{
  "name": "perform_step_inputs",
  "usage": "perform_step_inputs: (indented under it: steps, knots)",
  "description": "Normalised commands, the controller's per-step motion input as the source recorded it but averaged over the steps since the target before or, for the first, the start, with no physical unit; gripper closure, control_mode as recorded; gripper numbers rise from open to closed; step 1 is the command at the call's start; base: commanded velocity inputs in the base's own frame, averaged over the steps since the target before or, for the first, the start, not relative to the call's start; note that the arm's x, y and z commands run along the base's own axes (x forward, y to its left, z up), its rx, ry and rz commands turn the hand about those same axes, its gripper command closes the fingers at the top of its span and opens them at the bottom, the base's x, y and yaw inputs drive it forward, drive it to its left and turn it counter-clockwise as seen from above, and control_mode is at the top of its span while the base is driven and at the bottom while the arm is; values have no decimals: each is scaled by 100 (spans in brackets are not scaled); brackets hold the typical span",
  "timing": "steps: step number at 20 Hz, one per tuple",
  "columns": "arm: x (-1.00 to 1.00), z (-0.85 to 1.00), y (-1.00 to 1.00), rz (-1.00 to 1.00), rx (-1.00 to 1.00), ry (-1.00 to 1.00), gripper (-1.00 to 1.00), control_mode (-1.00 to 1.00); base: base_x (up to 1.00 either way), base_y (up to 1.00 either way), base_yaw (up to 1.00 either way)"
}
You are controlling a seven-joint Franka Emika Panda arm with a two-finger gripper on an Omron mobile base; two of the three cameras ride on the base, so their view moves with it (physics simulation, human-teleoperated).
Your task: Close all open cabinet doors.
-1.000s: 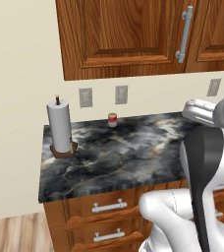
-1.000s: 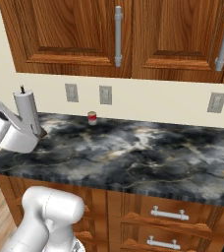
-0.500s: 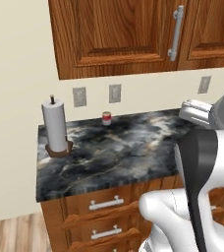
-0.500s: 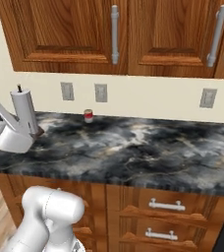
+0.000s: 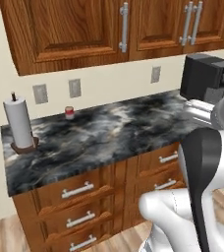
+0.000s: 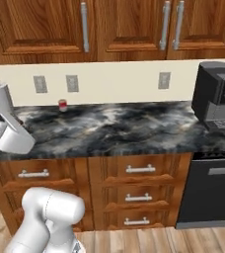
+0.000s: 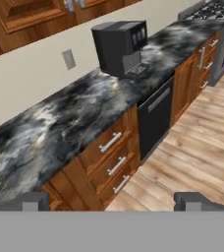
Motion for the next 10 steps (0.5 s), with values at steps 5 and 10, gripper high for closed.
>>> perform_step_inputs:
  steps: [5,10]
  knots:
    - [0,0,0,0,0,0,-100,100,0,-42,-54]
    - [0,0,0,0,0,0,-100,100,0,-32,-48]
